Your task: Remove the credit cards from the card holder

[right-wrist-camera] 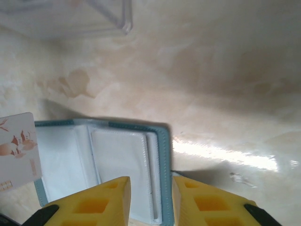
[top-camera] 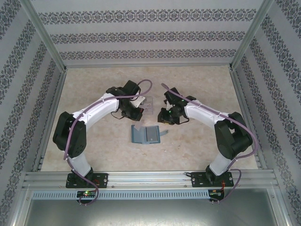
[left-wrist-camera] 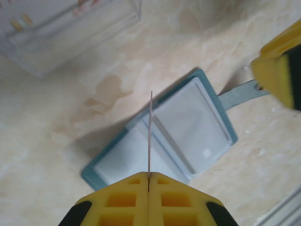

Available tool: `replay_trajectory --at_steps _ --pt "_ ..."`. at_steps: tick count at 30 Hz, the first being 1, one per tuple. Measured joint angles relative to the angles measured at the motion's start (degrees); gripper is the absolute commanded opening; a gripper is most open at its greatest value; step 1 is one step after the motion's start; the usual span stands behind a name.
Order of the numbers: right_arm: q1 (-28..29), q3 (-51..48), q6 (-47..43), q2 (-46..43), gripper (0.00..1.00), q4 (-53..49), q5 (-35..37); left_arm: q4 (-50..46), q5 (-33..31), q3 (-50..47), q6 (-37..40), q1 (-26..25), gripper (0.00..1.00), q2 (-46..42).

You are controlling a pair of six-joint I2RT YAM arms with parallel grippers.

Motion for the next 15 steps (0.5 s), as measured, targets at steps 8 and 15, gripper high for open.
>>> replay_trajectory --at_steps 8,15 --pt "-5.8 0.0 -3.0 -2.3 0.31 -1.3 0.0 -5.3 -2.3 8.8 20.7 1.1 0.00 4.5" --pt "-8.5 0.1 -5.2 -2.8 0.31 -3.3 0.0 -11.9 -0.9 18.9 39.7 1.2 0.00 9.1"
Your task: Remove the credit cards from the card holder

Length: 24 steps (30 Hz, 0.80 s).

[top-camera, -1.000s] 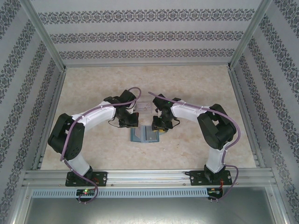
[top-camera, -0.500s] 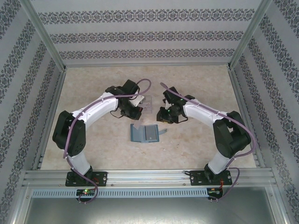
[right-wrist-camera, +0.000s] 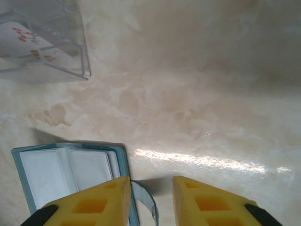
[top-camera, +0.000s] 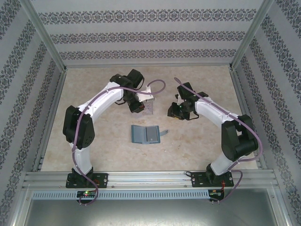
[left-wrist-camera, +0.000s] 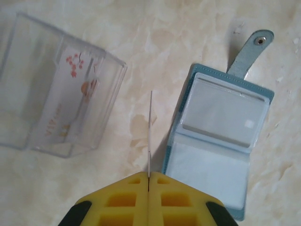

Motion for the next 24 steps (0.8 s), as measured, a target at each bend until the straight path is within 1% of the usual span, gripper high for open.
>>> replay_trajectory --at_steps 5,11,17,24 --pt "-1.0 0.0 -1.0 -1.1 0.31 -1.2 0.0 -3.3 -1.2 6.9 10.4 0.0 0.00 3.6" --pt "-2.2 0.0 -1.8 -2.4 0.31 -2.0 0.3 -5.7 -2.5 15.8 18.2 0.0 0.00 8.2" --pt "-2.5 0.0 -2.0 -2.6 0.31 -2.0 0.5 -6.5 -4.1 23.0 22.2 0.0 0.00 13.7" --pt "-2.5 -0.2 -1.9 -2.6 0.31 -2.1 0.6 -8.1 -6.4 25.6 24.4 0.0 0.00 17.6"
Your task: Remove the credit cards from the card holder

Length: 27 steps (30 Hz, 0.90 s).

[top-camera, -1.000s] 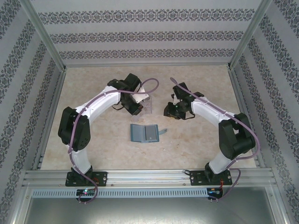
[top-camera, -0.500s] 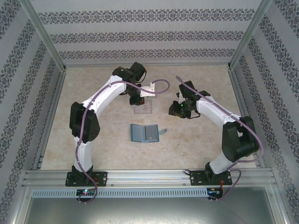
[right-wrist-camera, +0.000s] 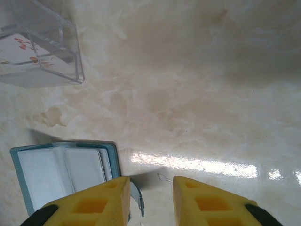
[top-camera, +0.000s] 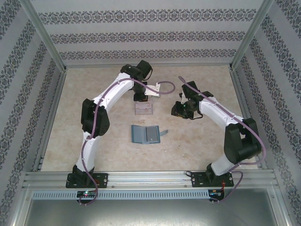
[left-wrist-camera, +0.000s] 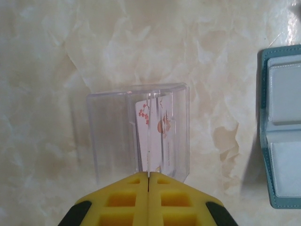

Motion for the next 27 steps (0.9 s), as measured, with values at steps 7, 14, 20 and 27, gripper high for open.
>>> replay_trajectory --at_steps 7,14,20,27 --pt "0.0 -0.3 0.0 0.0 0.31 0.0 0.0 -0.7 -0.7 0.1 0.9 0.0 0.00 0.4" --pt "0.0 -0.7 0.0 0.4 0.31 0.5 0.0 -1.4 -1.3 1.8 0.9 0.0 0.00 3.7" --pt "0.0 -1.4 0.0 1.1 0.31 0.8 -0.1 -2.6 -2.6 2.4 0.9 0.0 0.00 5.4" --pt "0.0 -1.5 0.0 1.7 0.31 1.0 -0.1 -5.7 -3.2 7.6 0.7 0.0 0.02 8.8"
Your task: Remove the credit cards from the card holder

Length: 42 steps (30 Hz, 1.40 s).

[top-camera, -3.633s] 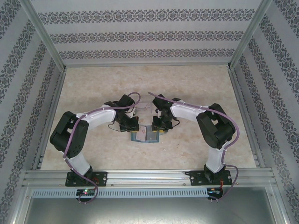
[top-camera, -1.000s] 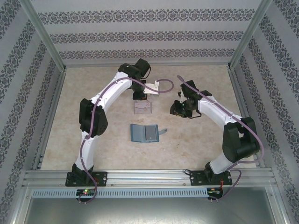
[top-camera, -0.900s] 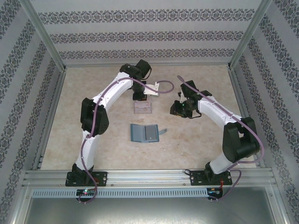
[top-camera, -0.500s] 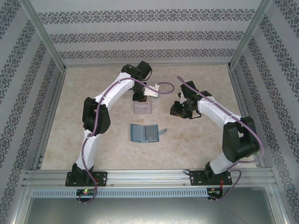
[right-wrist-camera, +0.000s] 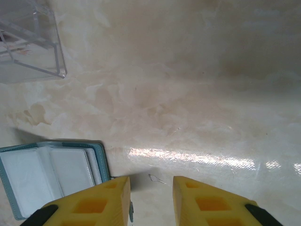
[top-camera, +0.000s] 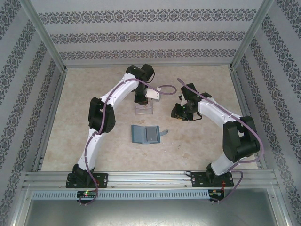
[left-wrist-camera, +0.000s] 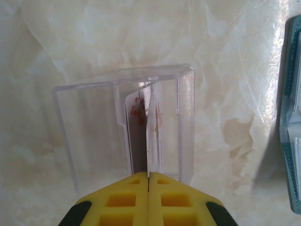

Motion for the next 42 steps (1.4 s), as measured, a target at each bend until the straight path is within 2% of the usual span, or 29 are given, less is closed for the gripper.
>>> replay_trajectory --at_steps 3,6,10,19,25,29,35,38,42 --pt "0.0 0.0 0.0 0.1 0.31 0.0 -0.1 -0.8 0.0 0.1 0.0 0.0 0.05 0.2" --pt "0.0 0.0 0.0 0.1 0.31 -0.1 -0.1 -1.2 -0.2 0.7 -0.2 0.0 0.16 0.2" --pt "0.0 0.0 0.0 0.1 0.31 -0.1 -0.1 -1.0 -1.7 1.4 -0.9 0.0 0.24 0.2" --pt "0.8 0.1 0.2 0.1 0.31 -0.1 -0.1 0.5 -3.4 1.5 -1.5 0.0 0.26 0.2" --pt "3.5 2.1 0.2 1.6 0.31 -0.3 -0.2 1.3 -2.4 1.0 -5.0 0.0 0.21 -0.2" --pt "6.1 3.6 1.0 2.7 0.30 -0.3 -1.0 4.8 -2.3 -4.0 -10.5 0.0 0.19 -4.0" --pt "9.9 5.1 2.0 4.9 0.31 0.3 -3.8 11.8 -0.9 -15.7 -21.3 0.0 0.19 -14.3" --pt "11.6 5.0 3.1 5.9 0.31 0.7 -5.1 16.4 -1.0 -21.5 -28.4 0.0 0.20 -19.6" --pt "12.9 4.4 3.9 6.9 0.31 1.6 -6.1 20.7 -1.5 -24.4 -40.3 0.7 0.18 -23.4"
